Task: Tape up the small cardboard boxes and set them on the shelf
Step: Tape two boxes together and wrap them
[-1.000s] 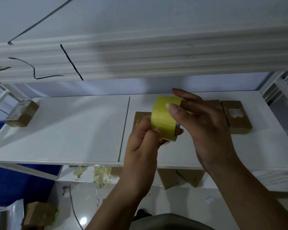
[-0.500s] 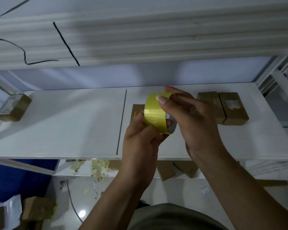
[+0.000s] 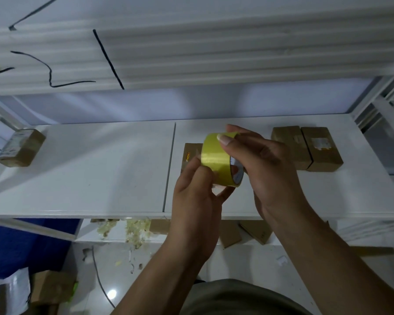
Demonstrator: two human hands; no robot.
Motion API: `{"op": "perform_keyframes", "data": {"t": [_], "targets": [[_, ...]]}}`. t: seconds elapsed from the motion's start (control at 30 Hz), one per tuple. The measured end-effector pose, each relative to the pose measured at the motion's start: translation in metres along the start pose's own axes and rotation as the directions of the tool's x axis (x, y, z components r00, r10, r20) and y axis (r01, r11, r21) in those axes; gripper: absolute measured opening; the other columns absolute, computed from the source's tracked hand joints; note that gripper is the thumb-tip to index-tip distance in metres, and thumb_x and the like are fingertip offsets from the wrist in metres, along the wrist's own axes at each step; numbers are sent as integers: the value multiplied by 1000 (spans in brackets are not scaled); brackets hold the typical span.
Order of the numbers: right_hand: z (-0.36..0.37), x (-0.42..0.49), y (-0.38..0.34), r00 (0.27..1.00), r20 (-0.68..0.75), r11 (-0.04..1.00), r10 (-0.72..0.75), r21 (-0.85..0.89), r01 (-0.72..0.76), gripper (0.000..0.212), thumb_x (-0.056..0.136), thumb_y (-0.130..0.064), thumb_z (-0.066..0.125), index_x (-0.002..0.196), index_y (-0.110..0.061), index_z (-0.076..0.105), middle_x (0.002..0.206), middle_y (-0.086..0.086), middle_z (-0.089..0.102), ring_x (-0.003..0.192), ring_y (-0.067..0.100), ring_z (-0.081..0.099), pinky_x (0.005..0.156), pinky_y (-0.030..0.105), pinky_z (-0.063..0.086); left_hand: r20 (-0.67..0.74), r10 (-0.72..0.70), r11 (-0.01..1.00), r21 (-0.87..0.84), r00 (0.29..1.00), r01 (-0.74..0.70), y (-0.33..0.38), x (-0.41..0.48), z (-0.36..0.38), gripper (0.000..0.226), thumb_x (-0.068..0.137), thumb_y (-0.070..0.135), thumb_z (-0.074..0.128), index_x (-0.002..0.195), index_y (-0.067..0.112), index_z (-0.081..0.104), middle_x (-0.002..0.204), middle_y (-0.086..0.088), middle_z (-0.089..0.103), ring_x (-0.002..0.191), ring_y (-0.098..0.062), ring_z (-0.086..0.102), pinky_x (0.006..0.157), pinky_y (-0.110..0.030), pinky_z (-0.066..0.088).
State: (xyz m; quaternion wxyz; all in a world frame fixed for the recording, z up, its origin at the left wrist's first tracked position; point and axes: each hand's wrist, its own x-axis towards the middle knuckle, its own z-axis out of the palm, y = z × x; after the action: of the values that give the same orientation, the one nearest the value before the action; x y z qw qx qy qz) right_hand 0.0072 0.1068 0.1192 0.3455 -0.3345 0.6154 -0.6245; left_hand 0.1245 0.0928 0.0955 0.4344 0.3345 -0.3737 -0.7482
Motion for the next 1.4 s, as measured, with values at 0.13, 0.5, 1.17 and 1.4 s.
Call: {"op": "perform_keyframes", "data": {"t": [0.13,0.5,1.17,1.4], "targets": [[5,-3,4,997,-4,995,-73,-70,73,7,74,-54,78,79,-49,79,119,-28,73,113,-5,65,103,39,52,-35,2,1000,6,999,-2,-8,2,-4,54,84,-18,42,125,4,70,118,-29,73,112,-43,71,102,-52,60],[-13,13,-7,987,-60,977,148,161,-137,36,57,-57,87,80,-29,82,97,-8,81,114,23,71,108,65,47,305,619,459,607,724,-649,-10,11,-26,33,100,16,70,134,17,71,126,-2,70,119,-22,68,95,-30,57],[10,-8,9,935,-274,906,225,413,-97,30,69,-51,84,82,-24,80,98,-4,76,108,27,72,93,53,60,159,689,469,645,707,-603,-30,15,1,6,96,-2,68,94,4,70,101,-6,62,91,-18,62,76,-17,47],[7,-9,6,935,-246,908,257,392,-147,33,68,-53,89,85,-25,83,102,-7,79,109,22,73,94,48,60,177,718,474,584,673,-659,-31,12,-4,10,105,28,65,115,27,66,111,6,65,97,-17,67,77,-20,53]]}}
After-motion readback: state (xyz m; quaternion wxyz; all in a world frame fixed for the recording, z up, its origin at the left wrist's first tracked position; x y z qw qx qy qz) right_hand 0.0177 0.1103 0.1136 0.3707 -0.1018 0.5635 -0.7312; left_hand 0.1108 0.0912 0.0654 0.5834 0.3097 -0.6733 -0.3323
